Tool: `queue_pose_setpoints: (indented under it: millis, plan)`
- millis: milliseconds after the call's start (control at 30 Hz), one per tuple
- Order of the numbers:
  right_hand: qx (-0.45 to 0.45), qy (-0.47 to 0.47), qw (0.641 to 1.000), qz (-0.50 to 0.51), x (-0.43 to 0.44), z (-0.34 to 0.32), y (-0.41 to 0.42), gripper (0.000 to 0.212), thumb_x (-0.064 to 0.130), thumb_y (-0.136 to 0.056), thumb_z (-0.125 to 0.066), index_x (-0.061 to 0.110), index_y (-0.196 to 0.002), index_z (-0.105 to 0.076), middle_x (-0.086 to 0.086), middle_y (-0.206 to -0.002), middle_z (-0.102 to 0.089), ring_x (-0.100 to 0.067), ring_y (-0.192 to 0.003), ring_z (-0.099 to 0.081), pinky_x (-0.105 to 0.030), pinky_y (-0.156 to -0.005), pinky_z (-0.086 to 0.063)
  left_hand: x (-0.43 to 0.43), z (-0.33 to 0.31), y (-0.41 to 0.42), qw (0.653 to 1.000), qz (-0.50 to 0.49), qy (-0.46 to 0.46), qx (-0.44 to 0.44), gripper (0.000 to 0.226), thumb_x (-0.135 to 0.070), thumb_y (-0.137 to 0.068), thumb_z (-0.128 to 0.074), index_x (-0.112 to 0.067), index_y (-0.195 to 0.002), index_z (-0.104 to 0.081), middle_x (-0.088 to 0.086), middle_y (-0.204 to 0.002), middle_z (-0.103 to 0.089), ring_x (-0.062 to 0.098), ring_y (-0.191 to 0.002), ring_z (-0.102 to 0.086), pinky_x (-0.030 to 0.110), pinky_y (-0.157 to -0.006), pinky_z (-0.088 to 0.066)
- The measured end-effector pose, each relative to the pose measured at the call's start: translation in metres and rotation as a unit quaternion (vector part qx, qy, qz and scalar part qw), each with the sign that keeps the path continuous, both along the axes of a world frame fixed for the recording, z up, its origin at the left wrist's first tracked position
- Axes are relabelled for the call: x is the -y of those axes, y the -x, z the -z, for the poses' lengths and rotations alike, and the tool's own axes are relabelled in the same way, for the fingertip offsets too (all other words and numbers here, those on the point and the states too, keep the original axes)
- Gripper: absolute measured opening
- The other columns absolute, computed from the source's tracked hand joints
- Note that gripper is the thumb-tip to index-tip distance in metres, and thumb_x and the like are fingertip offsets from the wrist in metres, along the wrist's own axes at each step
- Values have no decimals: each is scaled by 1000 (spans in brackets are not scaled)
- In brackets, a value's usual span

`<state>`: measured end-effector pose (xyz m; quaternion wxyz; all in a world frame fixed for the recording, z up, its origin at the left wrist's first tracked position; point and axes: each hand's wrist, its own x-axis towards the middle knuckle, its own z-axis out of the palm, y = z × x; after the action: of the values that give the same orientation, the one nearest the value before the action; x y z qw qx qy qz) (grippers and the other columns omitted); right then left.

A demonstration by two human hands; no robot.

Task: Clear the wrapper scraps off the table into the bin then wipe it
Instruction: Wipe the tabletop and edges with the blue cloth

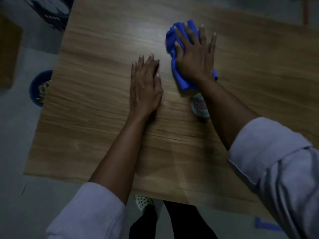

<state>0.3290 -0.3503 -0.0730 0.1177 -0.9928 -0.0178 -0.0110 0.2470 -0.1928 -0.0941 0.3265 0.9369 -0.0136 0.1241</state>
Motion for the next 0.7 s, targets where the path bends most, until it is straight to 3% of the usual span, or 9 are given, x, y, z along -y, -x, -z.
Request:
queue_pose_setpoints:
  millis: [167, 333, 467, 567, 700]
  plan:
    - [-4, -2, 1000, 27, 4, 1, 21, 56, 57, -105, -26, 42, -158, -28, 13, -169, -18, -24, -158, -8, -55, -125, 1, 3, -3, 3, 998, -36, 41, 10, 45, -8, -93, -51, -4, -136, -61, 14, -146, -57, 35, -145, -42, 34, -126, -10]
    - [-1, 5, 999, 51, 17, -2, 120, 64, 67, -99, -37, 42, -157, -31, 14, -168, -22, -24, -157, -13, -53, -126, -1, 4, -5, 3, 999, -36, 19, 19, 36, -14, -90, -58, -8, -124, -69, 15, -144, -59, 36, -143, -45, 41, -123, -19]
    - [39, 7, 996, 85, 14, 2, 173, 61, 63, -98, -48, 38, -153, -43, 10, -165, -31, -26, -155, -23, -55, -125, -11, 6, -7, 0, 998, -65, 22, 7, 30, -32, -88, -66, -16, -111, -74, 7, -136, -65, 30, -139, -49, 39, -120, -26]
    - [54, 0, 993, 107, 8, 2, 166, 58, 59, -97, -51, 37, -151, -46, 9, -164, -34, -26, -154, -26, -57, -124, -14, 8, -13, -8, 994, -108, 8, 2, 32, -50, -77, -74, -23, -95, -78, 0, -119, -70, 25, -122, -59, 41, -104, -40]
    - [55, -5, 991, 119, 6, 3, 161, 60, 58, -96, -51, 38, -152, -43, 10, -165, -31, -25, -154, -24, -57, -123, -14, 10, -23, -23, 989, -144, -9, -39, 40, -68, -66, -74, -35, -87, -81, -12, -108, -66, 16, -109, -57, 37, -93, -35]
